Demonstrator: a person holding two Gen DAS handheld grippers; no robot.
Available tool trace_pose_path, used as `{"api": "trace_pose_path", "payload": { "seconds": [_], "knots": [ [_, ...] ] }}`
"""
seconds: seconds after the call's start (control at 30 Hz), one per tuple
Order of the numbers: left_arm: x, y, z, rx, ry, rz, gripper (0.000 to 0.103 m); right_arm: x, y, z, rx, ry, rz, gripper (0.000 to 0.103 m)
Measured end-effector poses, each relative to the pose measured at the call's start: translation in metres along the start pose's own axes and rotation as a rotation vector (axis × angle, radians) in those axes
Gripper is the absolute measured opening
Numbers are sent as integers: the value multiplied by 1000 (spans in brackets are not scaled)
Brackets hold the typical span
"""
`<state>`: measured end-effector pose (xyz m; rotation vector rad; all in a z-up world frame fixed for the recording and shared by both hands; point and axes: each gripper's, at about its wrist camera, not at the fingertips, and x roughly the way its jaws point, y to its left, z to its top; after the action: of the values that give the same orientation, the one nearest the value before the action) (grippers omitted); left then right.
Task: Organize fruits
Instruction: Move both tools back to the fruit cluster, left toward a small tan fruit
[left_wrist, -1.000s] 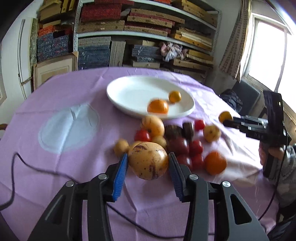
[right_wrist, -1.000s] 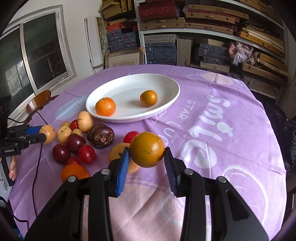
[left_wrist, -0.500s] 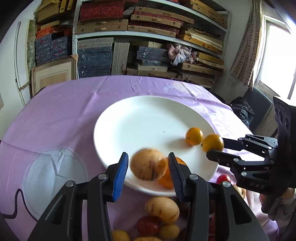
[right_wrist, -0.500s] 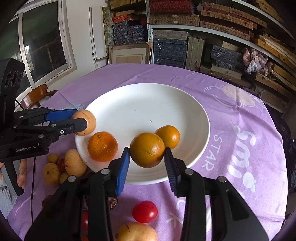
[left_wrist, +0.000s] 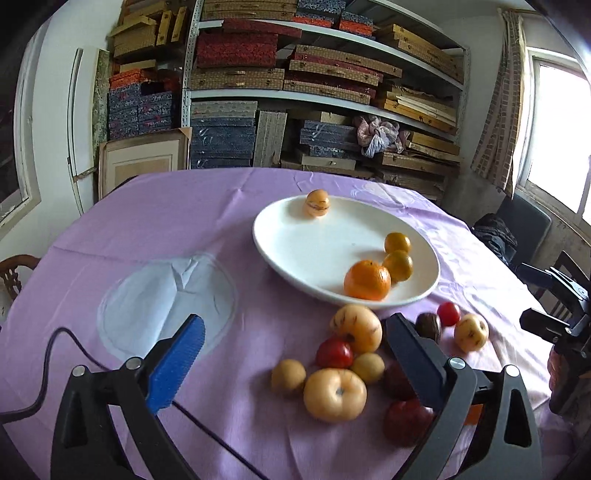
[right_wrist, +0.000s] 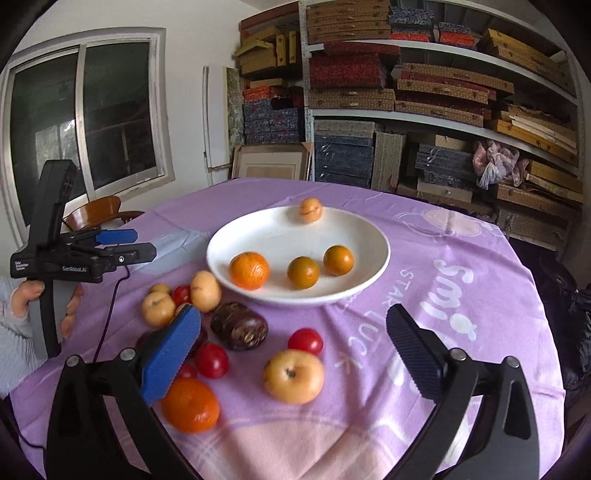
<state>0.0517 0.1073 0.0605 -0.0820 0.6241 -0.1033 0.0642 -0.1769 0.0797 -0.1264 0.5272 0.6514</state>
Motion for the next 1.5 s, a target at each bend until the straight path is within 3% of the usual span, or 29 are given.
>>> {"api": "trace_pose_path", "payload": {
  "seconds": [0.1, 0.27, 0.47, 0.57, 0.77, 0.9, 1.03, 1.13, 1.27, 1.5],
  "knots": [
    [-4, 3, -15, 3, 31, 11, 100, -3, -1, -14, 49, 12, 12, 99],
    [0, 5, -20, 48, 36, 100, 100, -4, -12, -19, 90, 11, -13, 99],
    [1, -5, -21, 103, 46, 43, 100, -2, -20, -19, 126, 22, -24, 99],
    [8, -12, -22, 139, 74, 58, 100, -1, -20, -19, 127, 32, -25, 99],
    [23, 5, -22, 70, 145, 122, 100, 2, -20, -17, 115, 48, -37, 99],
    [19, 13, -24, 55, 144, 137, 100, 3, -20, -18, 120, 55, -41, 99],
    [18, 26, -23, 48, 144, 223, 100, 4, -22, -18, 129, 57, -41, 99],
    [16, 38, -21, -3, 142, 183, 100, 5, -23, -18, 128, 58, -40, 99],
    [20, 22, -16, 106, 124, 236, 100, 6, -23, -18, 121, 65, -34, 99],
    [38, 13, -13, 159, 160, 237, 99, 7, -21, -19, 113, 69, -27, 99]
  ]
}}
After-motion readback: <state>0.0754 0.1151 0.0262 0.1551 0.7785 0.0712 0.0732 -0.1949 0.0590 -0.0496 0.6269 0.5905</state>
